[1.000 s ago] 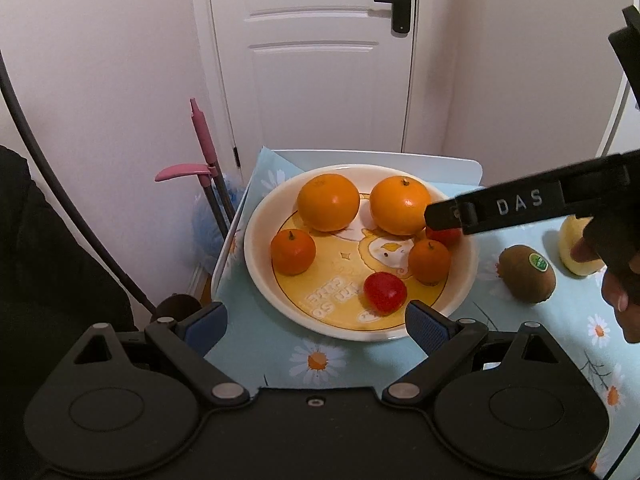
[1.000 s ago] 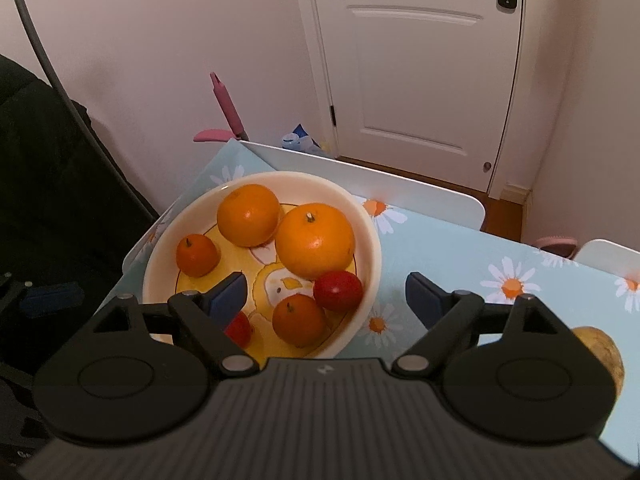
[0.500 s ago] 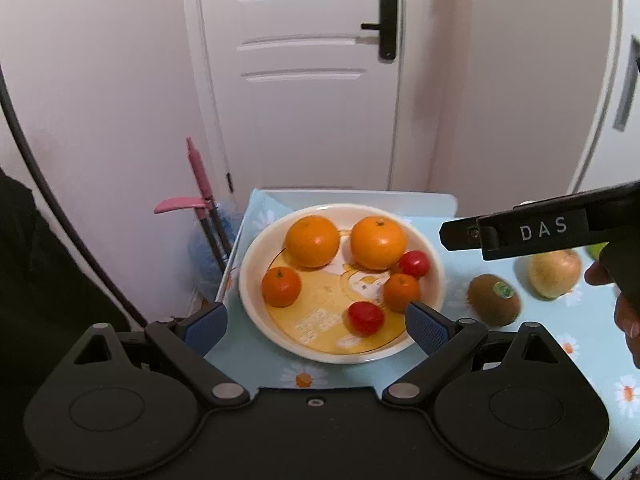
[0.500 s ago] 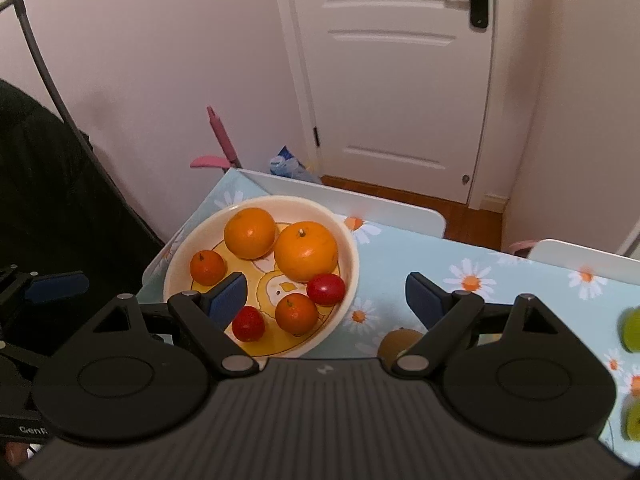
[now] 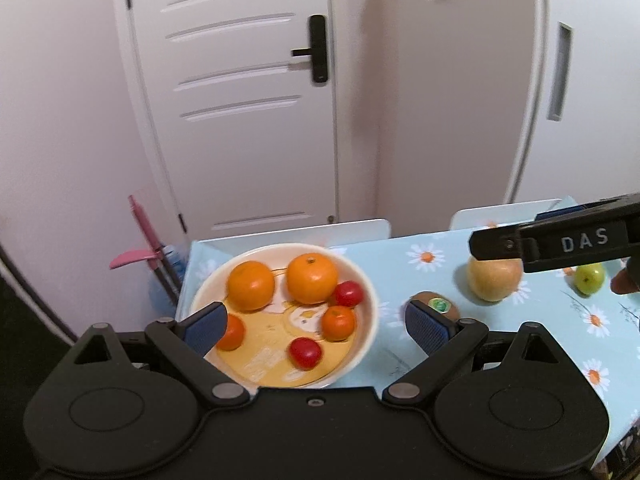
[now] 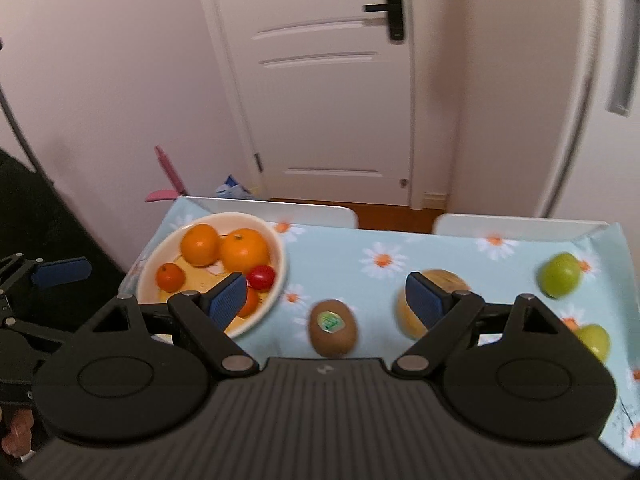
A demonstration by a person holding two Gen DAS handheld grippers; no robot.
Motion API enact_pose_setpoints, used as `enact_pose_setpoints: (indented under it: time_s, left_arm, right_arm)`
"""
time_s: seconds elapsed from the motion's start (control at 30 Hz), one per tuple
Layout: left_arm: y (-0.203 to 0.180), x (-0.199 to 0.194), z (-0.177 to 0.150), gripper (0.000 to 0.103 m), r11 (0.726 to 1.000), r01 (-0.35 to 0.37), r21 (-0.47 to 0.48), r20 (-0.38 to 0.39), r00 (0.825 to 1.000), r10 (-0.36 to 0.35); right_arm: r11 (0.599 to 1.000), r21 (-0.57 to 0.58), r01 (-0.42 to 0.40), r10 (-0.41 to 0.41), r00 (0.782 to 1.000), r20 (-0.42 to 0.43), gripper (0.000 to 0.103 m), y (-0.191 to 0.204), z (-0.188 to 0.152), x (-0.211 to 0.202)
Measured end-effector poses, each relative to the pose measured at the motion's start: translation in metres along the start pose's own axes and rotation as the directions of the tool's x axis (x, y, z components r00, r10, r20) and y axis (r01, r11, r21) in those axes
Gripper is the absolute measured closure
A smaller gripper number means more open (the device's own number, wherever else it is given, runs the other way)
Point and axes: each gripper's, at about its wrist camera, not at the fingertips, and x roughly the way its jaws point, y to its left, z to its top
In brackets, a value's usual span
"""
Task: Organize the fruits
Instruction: 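Move both grippers back over the apples on the table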
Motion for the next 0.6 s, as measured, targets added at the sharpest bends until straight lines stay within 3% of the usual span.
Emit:
enact_pose_setpoints:
  time_s: [0.27,0.6]
  left_arm:
    - [-0.049,-0.004,0.012,0.005,0.999,0.029,0.031,0.033,0.999,-0.03]
    - [-0.132,0.004,0.03,0.005,0.997,0.06,0.042,0.039,0.997,-0.062]
  right_arm:
    - [0.997,0.068,0.043,-0.045,0.999,0.023,0.001,-0.063,-0.007,-0.035]
    - [0.996,0.06,0.07,-0.072,0.997,0.019,0.001,-0.146,-0.018,-0.062]
